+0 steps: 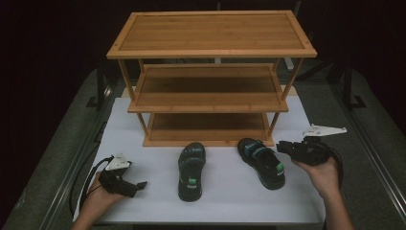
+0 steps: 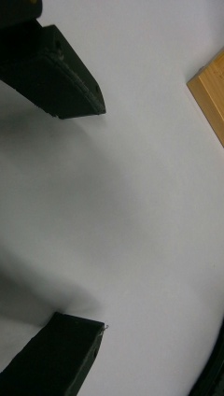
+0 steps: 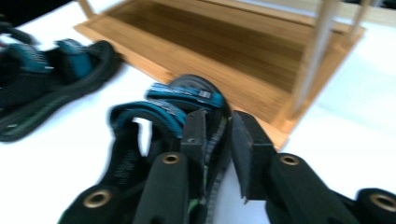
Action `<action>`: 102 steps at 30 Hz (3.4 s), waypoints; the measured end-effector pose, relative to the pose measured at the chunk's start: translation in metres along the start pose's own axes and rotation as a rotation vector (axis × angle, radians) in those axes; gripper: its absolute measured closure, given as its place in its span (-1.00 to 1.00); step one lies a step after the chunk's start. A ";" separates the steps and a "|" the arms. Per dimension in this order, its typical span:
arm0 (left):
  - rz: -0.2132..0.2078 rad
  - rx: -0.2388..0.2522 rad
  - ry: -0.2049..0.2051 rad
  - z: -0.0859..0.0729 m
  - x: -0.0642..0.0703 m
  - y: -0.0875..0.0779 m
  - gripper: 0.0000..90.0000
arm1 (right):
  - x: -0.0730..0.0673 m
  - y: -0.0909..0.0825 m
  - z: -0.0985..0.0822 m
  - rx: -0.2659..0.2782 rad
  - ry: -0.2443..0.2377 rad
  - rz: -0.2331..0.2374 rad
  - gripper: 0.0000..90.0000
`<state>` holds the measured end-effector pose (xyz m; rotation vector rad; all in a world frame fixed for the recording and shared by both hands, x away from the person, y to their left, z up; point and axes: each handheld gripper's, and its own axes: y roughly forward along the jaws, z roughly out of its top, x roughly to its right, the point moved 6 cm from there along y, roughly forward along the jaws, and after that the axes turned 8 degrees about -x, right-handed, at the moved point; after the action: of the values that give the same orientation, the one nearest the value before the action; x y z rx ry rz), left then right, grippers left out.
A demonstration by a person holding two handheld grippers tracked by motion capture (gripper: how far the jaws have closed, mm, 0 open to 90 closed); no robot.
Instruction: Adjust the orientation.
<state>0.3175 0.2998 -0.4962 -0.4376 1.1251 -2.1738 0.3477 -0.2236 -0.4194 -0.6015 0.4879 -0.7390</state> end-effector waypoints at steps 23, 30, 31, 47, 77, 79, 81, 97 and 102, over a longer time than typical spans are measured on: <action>0.002 0.001 0.001 0.000 0.000 0.000 -1.00 | -0.016 0.040 0.010 -0.091 -0.126 0.247 0.15; 0.001 0.000 0.000 0.000 0.000 0.000 -1.00 | -0.013 0.041 0.008 -0.095 -0.141 0.240 0.02; 0.001 0.001 0.000 0.000 0.000 0.000 -1.00 | -0.014 0.040 0.008 -0.090 -0.147 0.243 0.04; 0.000 0.000 0.000 0.000 0.000 0.000 -1.00 | -0.017 0.034 0.005 -0.085 -0.179 0.249 0.56; 0.000 0.001 0.000 0.000 0.000 0.000 -1.00 | -0.100 0.064 0.044 0.014 -0.193 0.194 0.58; 0.000 0.000 0.001 0.000 0.000 0.000 -1.00 | -0.104 0.068 0.044 0.010 -0.190 0.188 0.58; 0.000 -0.001 0.000 0.000 0.000 0.000 -1.00 | -0.107 0.073 0.042 0.007 -0.187 0.183 0.58; -0.001 -0.001 0.000 0.000 0.000 0.000 -1.00 | -0.127 0.097 0.033 -0.028 -0.188 0.188 0.57; -0.001 -0.001 0.000 0.000 0.000 0.000 -1.00 | -0.129 0.096 0.029 -0.041 -0.203 0.169 0.54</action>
<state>0.3175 0.2998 -0.4962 -0.4382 1.1261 -2.1738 0.3278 -0.0623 -0.4356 -0.6577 0.3618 -0.5020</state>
